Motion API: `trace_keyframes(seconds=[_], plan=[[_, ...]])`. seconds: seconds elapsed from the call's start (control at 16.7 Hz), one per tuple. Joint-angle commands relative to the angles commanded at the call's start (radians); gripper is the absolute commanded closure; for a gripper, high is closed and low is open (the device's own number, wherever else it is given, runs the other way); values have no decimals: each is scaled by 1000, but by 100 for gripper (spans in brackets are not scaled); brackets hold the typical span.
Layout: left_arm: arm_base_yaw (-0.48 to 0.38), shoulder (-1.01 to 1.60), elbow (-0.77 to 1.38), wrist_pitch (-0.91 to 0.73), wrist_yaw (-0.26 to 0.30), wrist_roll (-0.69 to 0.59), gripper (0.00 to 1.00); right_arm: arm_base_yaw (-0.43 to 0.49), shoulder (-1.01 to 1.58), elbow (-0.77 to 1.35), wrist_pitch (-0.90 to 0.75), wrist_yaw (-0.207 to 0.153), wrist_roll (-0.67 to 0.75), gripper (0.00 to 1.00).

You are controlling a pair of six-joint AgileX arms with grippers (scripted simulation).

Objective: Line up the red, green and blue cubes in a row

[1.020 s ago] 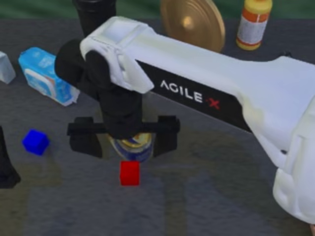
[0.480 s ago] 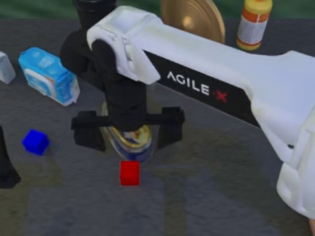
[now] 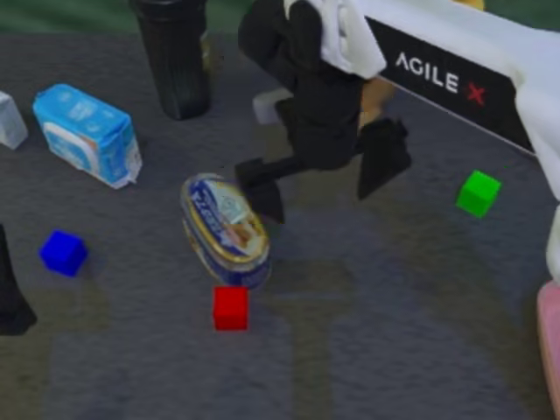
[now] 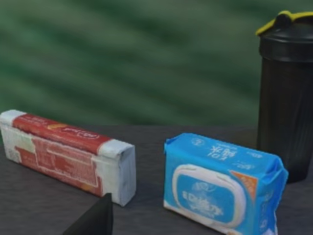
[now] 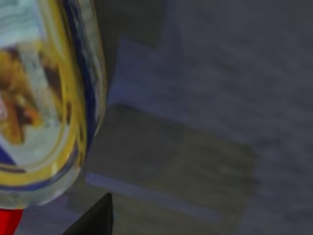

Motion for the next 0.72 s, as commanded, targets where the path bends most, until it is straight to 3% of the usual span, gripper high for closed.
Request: trace_keyframes(seconds=[0.42, 0.72], plan=[[0, 0, 0, 0, 0, 0, 0, -278, -52, -140, 50, -10, -670, 0], [0, 0, 0, 0, 0, 0, 0, -418, -95, -202, 90, -16, -957, 0]])
